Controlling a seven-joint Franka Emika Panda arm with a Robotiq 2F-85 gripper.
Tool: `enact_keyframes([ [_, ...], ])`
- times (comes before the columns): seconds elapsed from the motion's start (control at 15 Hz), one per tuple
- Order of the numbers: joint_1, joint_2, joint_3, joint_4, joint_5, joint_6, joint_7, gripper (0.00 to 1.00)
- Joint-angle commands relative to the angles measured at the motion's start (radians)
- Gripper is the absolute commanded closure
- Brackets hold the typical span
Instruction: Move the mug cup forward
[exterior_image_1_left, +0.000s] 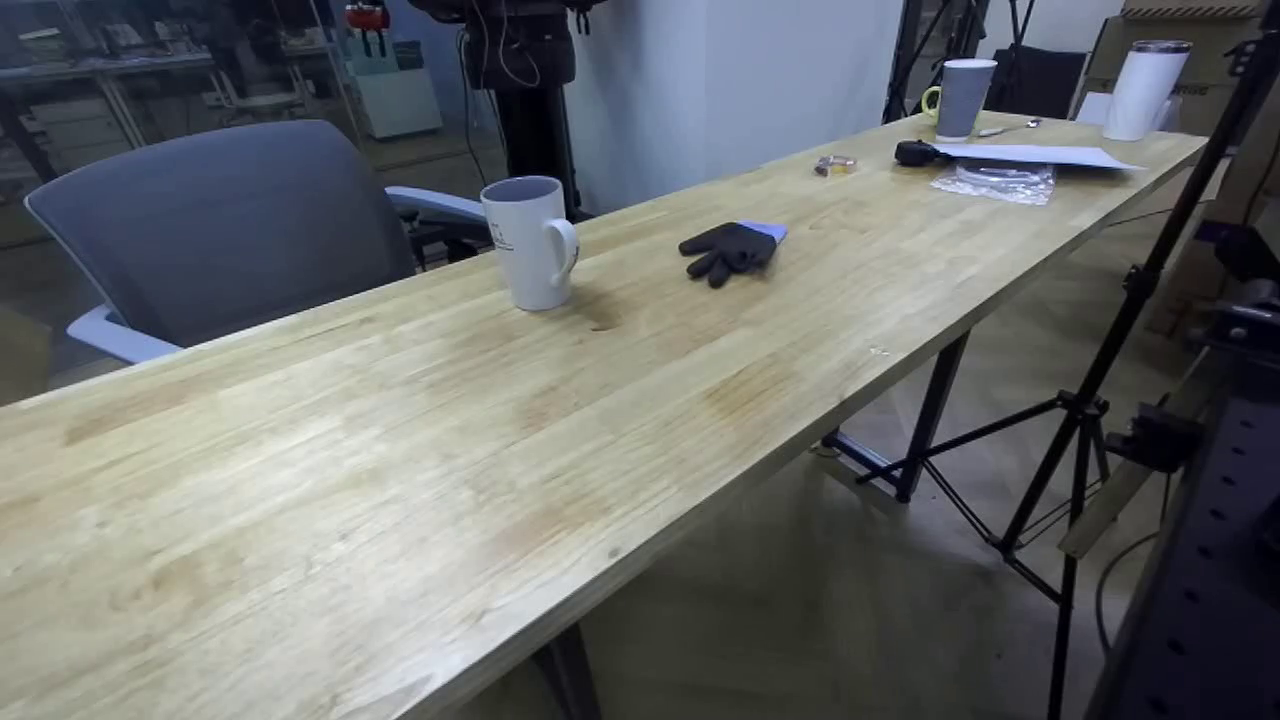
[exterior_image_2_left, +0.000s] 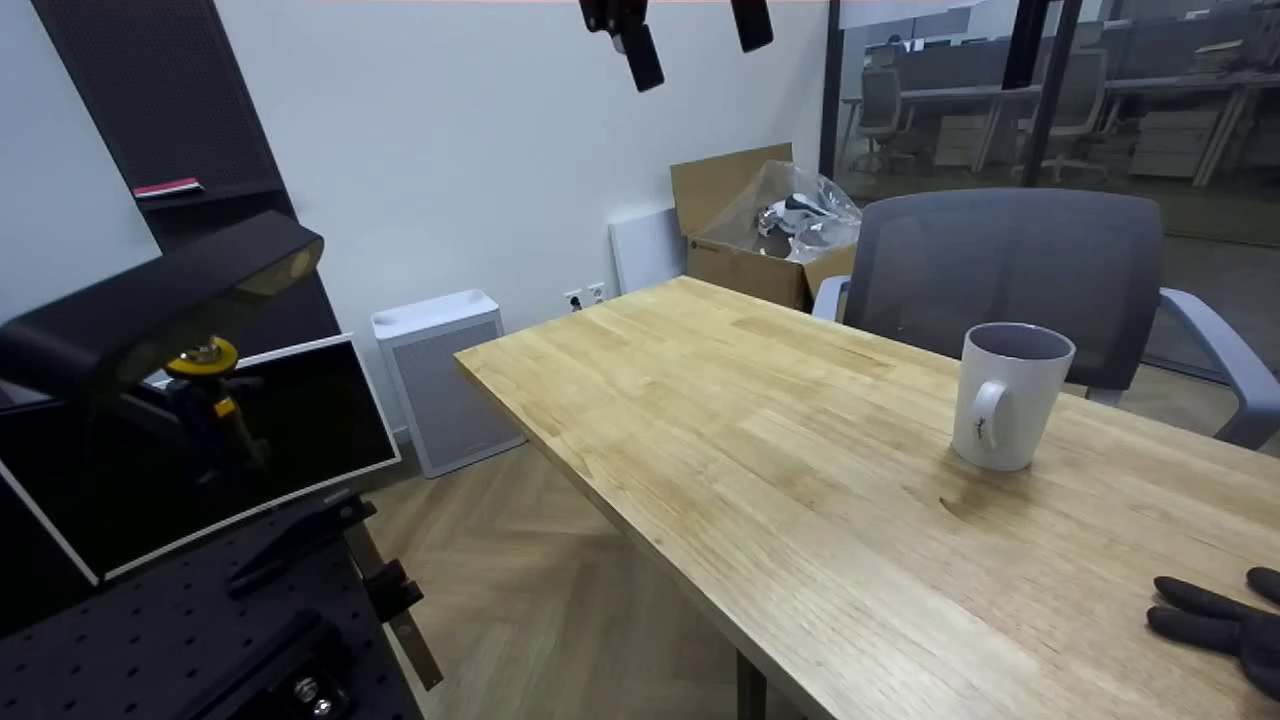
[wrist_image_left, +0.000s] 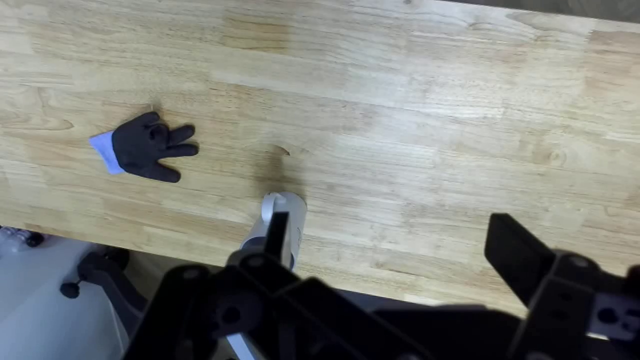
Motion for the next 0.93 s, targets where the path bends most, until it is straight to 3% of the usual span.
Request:
enact_keyframes([
  [0.0, 0.024, 0.002, -0.023, 0.002, -0.012, -0.004, 0.009, 0.00],
  [0.33, 0.037, 0.025, -0.036, 0.010, 0.001, 0.009, -0.024, 0.00],
  [0.87, 0.019, 0.337, -0.149, 0.274, 0.048, 0.020, -0.108, 0.00],
])
